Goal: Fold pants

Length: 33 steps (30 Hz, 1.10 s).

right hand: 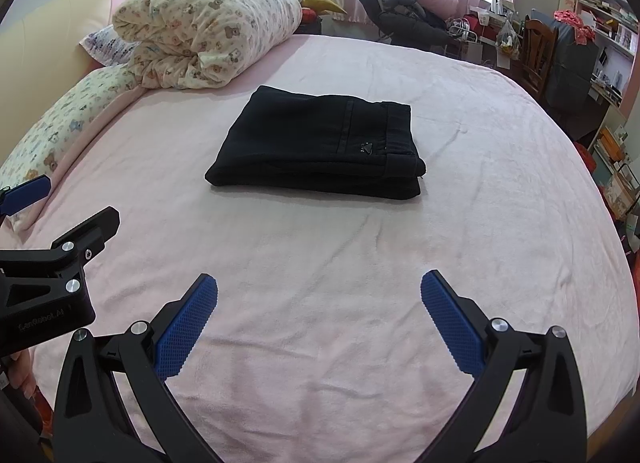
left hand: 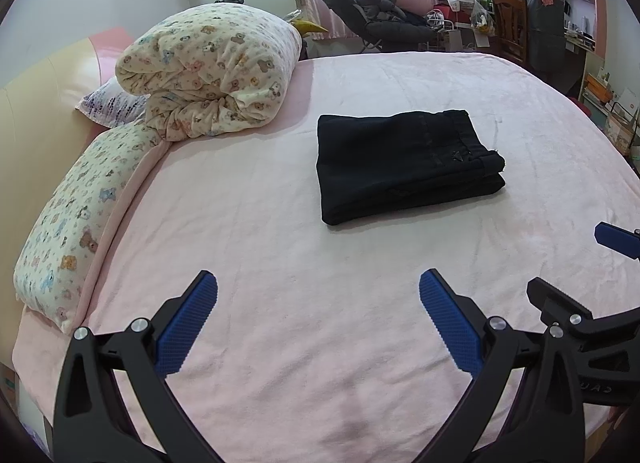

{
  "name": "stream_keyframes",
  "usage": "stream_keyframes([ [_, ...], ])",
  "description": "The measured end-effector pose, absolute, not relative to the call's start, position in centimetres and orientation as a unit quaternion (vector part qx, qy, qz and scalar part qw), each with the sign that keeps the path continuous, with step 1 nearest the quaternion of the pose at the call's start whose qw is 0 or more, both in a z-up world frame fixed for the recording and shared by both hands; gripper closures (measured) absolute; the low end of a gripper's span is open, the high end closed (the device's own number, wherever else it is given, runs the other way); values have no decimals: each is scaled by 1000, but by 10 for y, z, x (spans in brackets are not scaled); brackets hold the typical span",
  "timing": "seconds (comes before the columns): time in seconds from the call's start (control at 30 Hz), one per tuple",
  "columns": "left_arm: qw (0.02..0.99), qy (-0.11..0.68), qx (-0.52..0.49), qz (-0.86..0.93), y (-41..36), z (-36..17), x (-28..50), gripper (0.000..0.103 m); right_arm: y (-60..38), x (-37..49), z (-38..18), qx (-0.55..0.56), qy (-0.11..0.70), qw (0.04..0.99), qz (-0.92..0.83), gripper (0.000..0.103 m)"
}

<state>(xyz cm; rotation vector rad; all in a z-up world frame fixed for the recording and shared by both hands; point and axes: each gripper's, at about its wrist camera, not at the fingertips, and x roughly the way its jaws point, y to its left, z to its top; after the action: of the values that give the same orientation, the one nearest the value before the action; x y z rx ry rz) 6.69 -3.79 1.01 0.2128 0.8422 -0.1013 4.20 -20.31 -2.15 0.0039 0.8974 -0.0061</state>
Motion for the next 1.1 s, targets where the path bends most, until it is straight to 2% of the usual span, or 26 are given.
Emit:
stream_keyframes([
  [1.1,902,418,92,-56,-31,3,70,2,-204,43,-22,-1,435,900,1,1],
])
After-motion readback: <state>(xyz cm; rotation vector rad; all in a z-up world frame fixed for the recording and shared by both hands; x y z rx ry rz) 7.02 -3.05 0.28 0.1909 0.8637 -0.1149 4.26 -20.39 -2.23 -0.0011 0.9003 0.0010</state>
